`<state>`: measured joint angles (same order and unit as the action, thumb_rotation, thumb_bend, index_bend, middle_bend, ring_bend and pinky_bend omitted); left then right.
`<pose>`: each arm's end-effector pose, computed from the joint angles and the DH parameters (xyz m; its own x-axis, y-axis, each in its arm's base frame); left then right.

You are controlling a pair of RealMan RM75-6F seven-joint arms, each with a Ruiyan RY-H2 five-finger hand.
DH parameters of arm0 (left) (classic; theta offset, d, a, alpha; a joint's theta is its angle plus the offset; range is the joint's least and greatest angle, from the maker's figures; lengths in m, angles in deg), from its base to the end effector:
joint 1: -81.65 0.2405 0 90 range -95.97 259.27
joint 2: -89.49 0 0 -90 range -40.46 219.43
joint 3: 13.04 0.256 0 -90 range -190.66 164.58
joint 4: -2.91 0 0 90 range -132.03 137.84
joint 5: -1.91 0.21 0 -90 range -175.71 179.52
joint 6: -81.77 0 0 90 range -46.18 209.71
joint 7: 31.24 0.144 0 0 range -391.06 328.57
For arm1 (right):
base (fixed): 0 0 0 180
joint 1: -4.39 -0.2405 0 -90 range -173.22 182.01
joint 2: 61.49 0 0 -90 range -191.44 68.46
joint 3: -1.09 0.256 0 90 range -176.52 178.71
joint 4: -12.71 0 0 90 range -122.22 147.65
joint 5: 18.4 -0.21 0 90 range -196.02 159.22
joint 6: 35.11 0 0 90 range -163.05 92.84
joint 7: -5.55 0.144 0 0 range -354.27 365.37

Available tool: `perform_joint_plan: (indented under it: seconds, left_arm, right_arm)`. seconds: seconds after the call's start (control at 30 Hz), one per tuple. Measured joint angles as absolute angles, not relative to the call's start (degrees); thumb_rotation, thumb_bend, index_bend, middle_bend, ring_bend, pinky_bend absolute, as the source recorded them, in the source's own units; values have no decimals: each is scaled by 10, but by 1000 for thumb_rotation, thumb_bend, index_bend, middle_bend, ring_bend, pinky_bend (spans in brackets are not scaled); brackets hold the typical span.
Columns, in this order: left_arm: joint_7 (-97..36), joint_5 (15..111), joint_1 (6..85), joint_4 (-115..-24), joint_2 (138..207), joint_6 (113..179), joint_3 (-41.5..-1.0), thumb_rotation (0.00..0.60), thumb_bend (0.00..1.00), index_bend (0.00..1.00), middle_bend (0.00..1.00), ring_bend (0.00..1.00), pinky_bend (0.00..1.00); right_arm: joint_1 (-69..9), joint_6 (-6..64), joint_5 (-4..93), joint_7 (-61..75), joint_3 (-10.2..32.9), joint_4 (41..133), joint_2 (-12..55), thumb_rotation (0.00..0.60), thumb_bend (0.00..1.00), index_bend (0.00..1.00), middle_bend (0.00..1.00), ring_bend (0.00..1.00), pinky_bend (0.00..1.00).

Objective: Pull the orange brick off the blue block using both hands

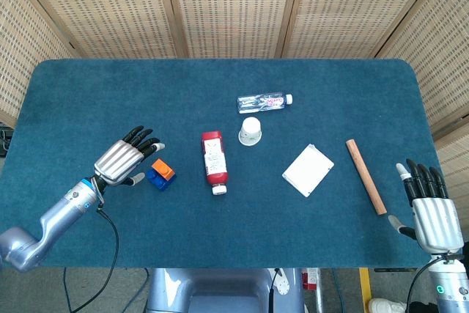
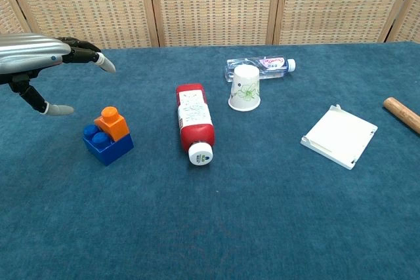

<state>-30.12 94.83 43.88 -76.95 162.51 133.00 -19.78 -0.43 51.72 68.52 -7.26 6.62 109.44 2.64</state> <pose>-0.2047 0.3435 0.0600 0.6580 0.1619 0.7354 0.6705 -0.5705 -0.4743 -0.2878 -0.1887 0.1622 0.5220 0.0743 0.8497 -0.8510 -0.0214 0.5247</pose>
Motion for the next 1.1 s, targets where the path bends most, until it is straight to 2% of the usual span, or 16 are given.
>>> perform_joint_plan:
  seconds: [0.67, 0.97, 1.1]
  left_arm:
    - [-298, 911, 412, -716, 1685, 1308, -177, 600, 317, 196, 191, 0, 0]
    - [-303, 878, 398, -706, 1705, 1292, -182, 600, 323, 245, 208, 0, 0]
    - [-290, 855, 390, -707, 1710, 1276, -184, 600, 328, 300, 269, 0, 0]
  right_arm:
    - [-5, 515, 679, -67, 66, 1092, 26, 600, 0, 0, 0, 0, 0]
    - [-7, 512, 674, -66, 67, 1090, 27, 600, 0, 0, 0, 0, 0]
    - [-7, 514, 674, -63, 67, 1090, 26, 600, 0, 0, 0, 0, 0]
